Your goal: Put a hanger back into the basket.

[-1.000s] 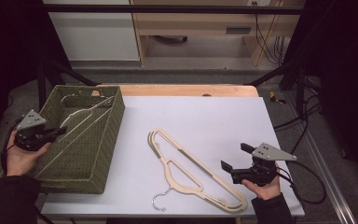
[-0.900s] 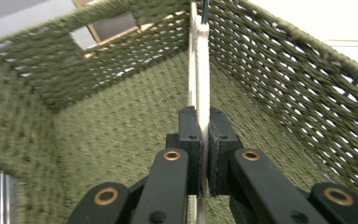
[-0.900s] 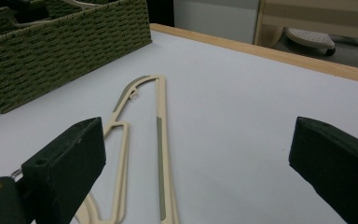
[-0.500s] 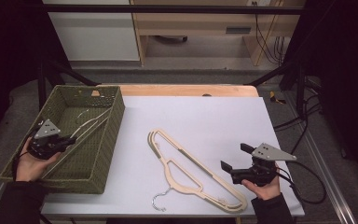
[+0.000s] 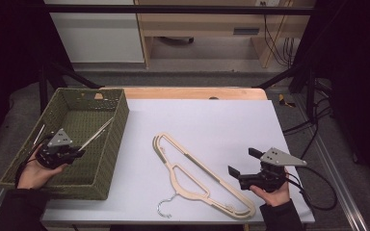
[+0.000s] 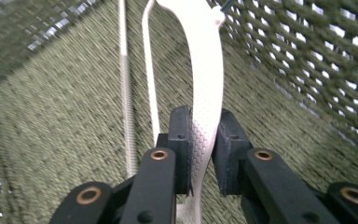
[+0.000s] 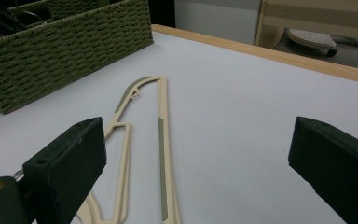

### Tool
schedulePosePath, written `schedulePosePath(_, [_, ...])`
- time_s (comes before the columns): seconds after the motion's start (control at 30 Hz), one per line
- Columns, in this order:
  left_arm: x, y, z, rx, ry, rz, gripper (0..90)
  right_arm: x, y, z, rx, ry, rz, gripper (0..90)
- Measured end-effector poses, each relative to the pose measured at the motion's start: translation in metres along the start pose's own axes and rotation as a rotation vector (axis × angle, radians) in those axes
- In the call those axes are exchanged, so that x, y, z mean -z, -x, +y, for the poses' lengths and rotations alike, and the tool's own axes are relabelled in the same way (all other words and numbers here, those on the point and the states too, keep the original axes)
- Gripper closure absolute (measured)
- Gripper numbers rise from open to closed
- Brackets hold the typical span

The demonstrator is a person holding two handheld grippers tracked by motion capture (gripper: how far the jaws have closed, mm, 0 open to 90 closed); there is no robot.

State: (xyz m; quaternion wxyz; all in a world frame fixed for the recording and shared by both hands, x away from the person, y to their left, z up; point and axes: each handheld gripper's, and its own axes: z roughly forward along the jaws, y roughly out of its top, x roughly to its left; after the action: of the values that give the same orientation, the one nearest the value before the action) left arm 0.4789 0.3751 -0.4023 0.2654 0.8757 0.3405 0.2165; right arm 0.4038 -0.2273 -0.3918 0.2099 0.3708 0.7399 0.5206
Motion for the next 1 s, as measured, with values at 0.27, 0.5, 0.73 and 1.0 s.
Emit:
schedulePosePath(0.27, [-0.006, 0.002, 0.0, -0.002, -0.035, -0.021, 75.8, 0.0, 0.0, 0.0, 0.007, -0.003, 0.005, 4.8])
schedulePosePath(0.5, [-0.01, 0.005, 0.001, -0.022, -0.089, -0.027, 74.3, -0.001, -0.001, 0.0, 0.005, -0.001, 0.006, 4.8])
schedulePosePath(0.73, [-0.013, 0.006, 0.001, -0.031, -0.113, -0.035, 73.2, -0.001, -0.001, 0.0, 0.003, -0.002, 0.005, 4.8])
schedulePosePath(1.0, [-0.013, 0.006, 0.001, -0.03, -0.113, -0.04, 72.6, -0.001, -0.001, 0.0, 0.005, -0.001, 0.006, 4.8])
